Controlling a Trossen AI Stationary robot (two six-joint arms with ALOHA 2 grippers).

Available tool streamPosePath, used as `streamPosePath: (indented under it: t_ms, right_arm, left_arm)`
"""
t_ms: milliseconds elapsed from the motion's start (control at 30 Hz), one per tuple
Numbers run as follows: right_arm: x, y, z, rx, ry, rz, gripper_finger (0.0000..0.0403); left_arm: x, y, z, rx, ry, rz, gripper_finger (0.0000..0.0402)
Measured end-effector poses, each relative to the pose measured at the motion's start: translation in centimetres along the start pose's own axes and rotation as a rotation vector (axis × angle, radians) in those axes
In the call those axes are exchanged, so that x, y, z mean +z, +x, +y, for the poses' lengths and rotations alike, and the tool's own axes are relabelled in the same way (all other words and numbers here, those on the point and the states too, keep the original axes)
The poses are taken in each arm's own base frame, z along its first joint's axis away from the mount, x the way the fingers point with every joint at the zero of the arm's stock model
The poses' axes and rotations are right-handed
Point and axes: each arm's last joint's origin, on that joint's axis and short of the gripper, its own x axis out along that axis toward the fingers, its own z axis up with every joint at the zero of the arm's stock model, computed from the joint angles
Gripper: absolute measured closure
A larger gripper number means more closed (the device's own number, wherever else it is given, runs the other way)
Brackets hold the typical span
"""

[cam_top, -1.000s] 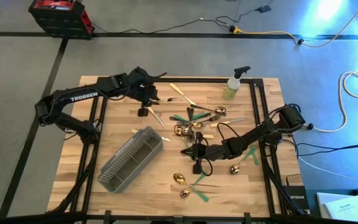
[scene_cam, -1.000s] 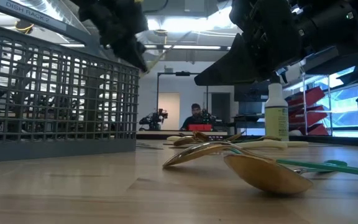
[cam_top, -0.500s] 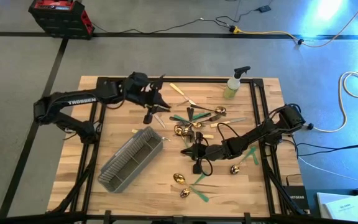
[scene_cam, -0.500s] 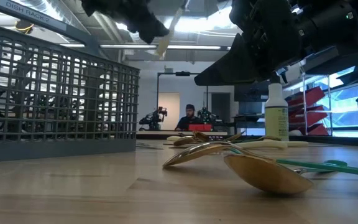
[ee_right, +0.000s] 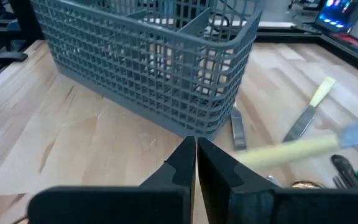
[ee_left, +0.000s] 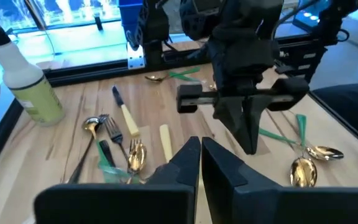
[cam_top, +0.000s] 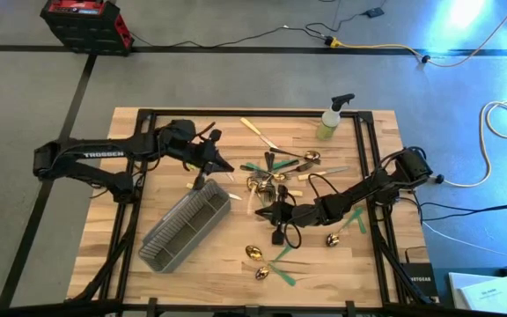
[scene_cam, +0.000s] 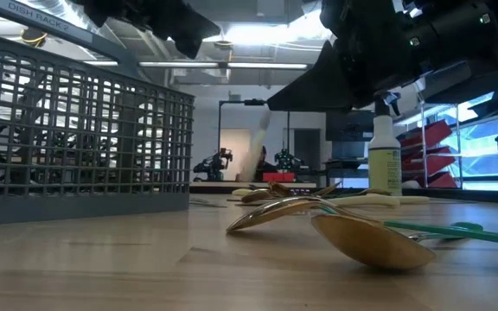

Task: Sort silverware
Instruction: Put the table knife into the silverware tray

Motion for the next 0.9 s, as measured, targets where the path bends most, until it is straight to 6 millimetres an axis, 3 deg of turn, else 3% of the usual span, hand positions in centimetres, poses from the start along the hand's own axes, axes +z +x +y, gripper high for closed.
streamPosePath:
  t_ms: [433, 600, 733, 900]
  right_arm:
    - [0.0, 0.0, 0.0, 0.000, -0.011, -0.002, 0.0403]
    - [0.2, 0.2, -0.3, -0.030, 0.192, 0.005, 0.0398]
    - [0.8, 0.9, 0.3, -0.064, 0.166, 0.097, 0.0371]
    - [2.1, 2.2, 1.0, -0.111, 0.186, 0.156, 0.0307]
  left_arm:
    - [0.0, 0.1, -0.2, -0.005, 0.007, -0.003, 0.0401]
    - [0.0, 0.1, -0.2, -0.005, 0.007, -0.003, 0.0401]
    - [0.0, 0.1, -0.2, -0.005, 0.007, -0.002, 0.0401]
    - [0.0, 0.1, -0.2, -0.006, 0.007, 0.004, 0.0401]
